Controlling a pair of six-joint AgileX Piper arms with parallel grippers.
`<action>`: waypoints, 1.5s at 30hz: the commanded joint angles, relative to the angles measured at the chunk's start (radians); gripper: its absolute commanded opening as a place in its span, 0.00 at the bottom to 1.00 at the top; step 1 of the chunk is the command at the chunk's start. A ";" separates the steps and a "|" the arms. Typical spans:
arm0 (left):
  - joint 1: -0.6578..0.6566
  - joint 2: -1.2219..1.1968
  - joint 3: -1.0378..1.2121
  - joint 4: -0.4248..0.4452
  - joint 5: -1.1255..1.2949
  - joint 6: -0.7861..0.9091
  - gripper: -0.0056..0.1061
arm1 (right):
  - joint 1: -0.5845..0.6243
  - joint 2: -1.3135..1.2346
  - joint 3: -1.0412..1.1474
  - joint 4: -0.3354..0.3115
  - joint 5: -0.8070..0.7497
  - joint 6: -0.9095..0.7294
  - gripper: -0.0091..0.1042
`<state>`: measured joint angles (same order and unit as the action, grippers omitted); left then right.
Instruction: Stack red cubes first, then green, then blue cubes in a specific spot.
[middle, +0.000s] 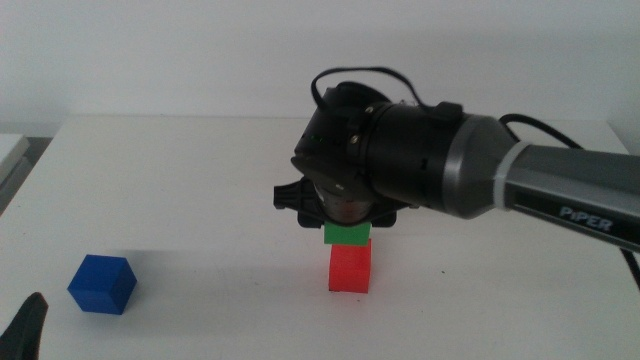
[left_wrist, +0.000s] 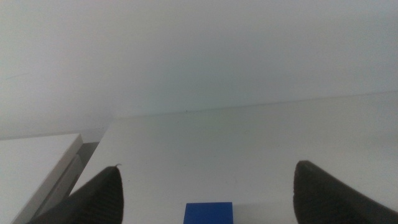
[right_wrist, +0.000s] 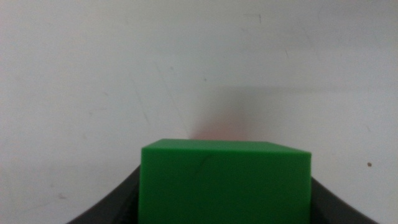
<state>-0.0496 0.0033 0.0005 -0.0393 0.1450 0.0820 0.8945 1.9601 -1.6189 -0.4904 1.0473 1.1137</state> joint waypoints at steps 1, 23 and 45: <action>-0.002 -0.003 -0.001 -0.003 -0.005 0.000 0.89 | 0.002 0.012 0.007 -0.017 0.014 0.012 0.10; -0.002 -0.003 -0.001 -0.003 -0.005 0.000 0.89 | -0.006 0.082 0.014 -0.021 0.018 0.052 0.10; -0.002 -0.003 -0.001 -0.003 -0.005 0.000 0.89 | -0.008 0.101 0.022 -0.051 -0.021 0.074 0.10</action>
<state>-0.0496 0.0033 0.0005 -0.0393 0.1450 0.0820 0.8945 2.0623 -1.5998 -0.5230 1.0313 1.1837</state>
